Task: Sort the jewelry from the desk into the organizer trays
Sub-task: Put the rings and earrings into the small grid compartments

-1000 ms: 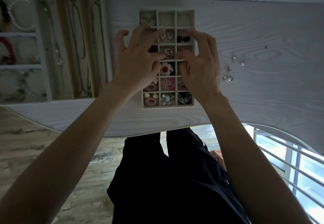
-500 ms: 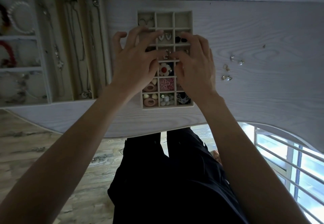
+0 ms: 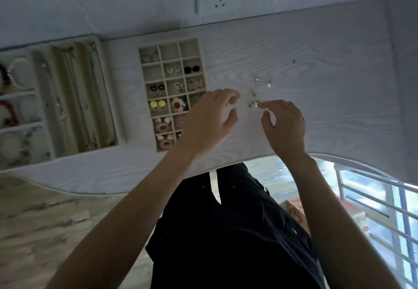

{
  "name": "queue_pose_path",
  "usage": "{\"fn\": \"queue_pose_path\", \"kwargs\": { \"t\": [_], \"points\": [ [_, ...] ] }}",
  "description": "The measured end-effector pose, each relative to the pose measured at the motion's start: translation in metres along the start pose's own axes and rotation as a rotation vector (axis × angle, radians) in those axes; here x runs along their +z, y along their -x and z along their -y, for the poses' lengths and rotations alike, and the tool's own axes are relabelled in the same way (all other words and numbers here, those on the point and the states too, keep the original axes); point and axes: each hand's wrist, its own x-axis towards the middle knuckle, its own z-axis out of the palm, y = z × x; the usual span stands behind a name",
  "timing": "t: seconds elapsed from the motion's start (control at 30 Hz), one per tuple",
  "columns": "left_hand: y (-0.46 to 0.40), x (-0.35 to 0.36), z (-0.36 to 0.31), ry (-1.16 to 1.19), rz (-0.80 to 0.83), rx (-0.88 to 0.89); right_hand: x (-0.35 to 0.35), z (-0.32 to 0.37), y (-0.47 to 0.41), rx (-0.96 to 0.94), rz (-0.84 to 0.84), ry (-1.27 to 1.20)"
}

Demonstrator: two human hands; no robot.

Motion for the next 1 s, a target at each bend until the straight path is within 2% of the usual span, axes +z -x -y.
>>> {"fn": "queue_pose_path", "kwargs": {
  "t": [0.1,0.37,0.6,0.73,0.9,1.0],
  "points": [
    [-0.019,0.031,-0.015,-0.191,0.098,-0.018,-0.002,-0.029,-0.001,0.070,0.057,0.030],
    [-0.050,0.053,-0.007,-0.382,0.099,-0.234,0.003,-0.046,-0.054,-0.007,0.189,-0.076],
    [-0.040,0.062,-0.007,-0.376,0.073,-0.282,0.003,-0.057,-0.050,-0.132,0.219,-0.131],
    [-0.039,0.064,-0.007,-0.365,0.049,-0.289,-0.003,-0.060,-0.049,-0.007,0.118,-0.270],
    [-0.037,0.065,-0.006,-0.343,0.029,-0.279,0.005,-0.051,-0.062,0.003,0.252,-0.049],
    [-0.035,0.063,-0.006,-0.316,0.039,-0.262,0.005,-0.048,-0.060,0.022,0.255,-0.007]
  ]
}}
